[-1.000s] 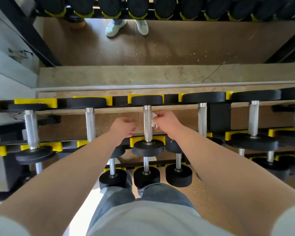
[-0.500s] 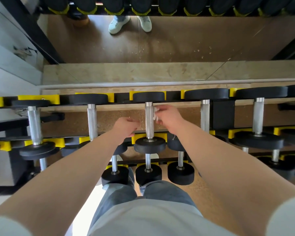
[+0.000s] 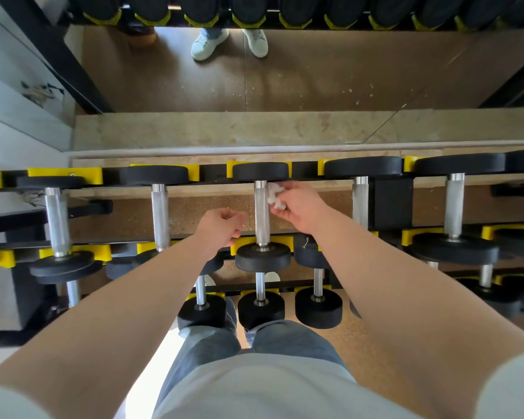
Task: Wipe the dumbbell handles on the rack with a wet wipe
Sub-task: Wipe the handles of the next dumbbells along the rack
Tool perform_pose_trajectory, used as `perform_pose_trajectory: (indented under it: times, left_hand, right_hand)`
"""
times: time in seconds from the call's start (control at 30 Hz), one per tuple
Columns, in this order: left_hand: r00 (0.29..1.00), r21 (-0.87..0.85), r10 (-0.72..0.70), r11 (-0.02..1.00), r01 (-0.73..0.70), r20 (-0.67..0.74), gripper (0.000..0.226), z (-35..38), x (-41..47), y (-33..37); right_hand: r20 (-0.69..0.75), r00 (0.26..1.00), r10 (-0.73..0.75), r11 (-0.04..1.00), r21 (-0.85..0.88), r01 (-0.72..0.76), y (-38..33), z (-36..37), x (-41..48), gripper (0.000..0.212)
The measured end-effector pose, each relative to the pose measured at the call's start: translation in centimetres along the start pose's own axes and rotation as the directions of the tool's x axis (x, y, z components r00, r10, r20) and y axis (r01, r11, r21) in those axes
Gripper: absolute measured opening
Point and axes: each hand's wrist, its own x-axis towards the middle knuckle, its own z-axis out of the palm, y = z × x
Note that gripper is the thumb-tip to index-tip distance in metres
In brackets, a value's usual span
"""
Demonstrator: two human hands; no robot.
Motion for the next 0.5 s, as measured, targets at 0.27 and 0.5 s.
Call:
perform_pose_trajectory:
  times: [0.27,0.5]
  left_hand:
    - [0.999,0.045,0.001,0.999,-0.003,0.040,0.039,-0.1,-0.2,1.0]
    - [0.999,0.048,0.001,0.999,-0.003,0.037,0.025,-0.2,0.0,0.6]
  right_hand:
    - [0.165,0.986,0.014,0.569,-0.812,0.128,3.2,-0.9,-1.8,0.029]
    - [-0.034,0.999,-0.003,0.989,0.147,0.008,-0.6,0.7,-1.0,0.038]
